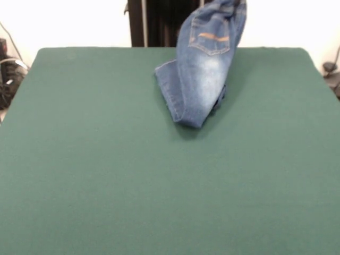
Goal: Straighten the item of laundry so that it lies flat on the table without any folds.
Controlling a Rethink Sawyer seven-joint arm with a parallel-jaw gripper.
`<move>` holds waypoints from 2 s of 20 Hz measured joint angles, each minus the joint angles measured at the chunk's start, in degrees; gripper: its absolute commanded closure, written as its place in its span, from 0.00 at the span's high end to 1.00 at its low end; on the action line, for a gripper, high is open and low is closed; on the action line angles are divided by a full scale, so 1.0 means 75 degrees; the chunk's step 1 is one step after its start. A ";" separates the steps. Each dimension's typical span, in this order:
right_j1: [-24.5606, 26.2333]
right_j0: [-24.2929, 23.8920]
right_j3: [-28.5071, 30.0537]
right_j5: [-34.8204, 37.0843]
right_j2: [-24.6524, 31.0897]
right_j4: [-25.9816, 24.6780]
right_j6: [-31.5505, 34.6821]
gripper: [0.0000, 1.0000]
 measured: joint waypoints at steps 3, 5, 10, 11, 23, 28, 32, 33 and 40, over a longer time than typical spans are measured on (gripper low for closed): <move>-0.0380 0.0589 0.0003 0.0484 -0.0344 0.0048 0.0000 0.00; -0.0568 0.1076 -0.0018 0.0740 -0.0586 0.0105 0.0000 0.00; -0.0735 0.2840 -0.0451 0.1510 -0.1149 0.0489 0.0135 0.00; -0.0725 0.3238 -0.0582 0.1700 -0.1281 0.0586 0.0255 0.00; -0.0662 0.6936 -0.2007 0.4306 -0.2656 0.1383 0.4057 0.00; -0.0629 0.7469 -0.2447 0.5360 -0.2908 0.1400 0.5585 0.00; -0.0652 0.7610 -0.2670 0.5838 -0.2991 0.1395 0.6203 0.00; -0.0657 0.7621 -0.2699 0.5889 -0.2991 0.1394 0.6278 0.00; -0.0729 0.7645 -0.2876 0.6049 -0.2992 0.1737 0.6969 0.00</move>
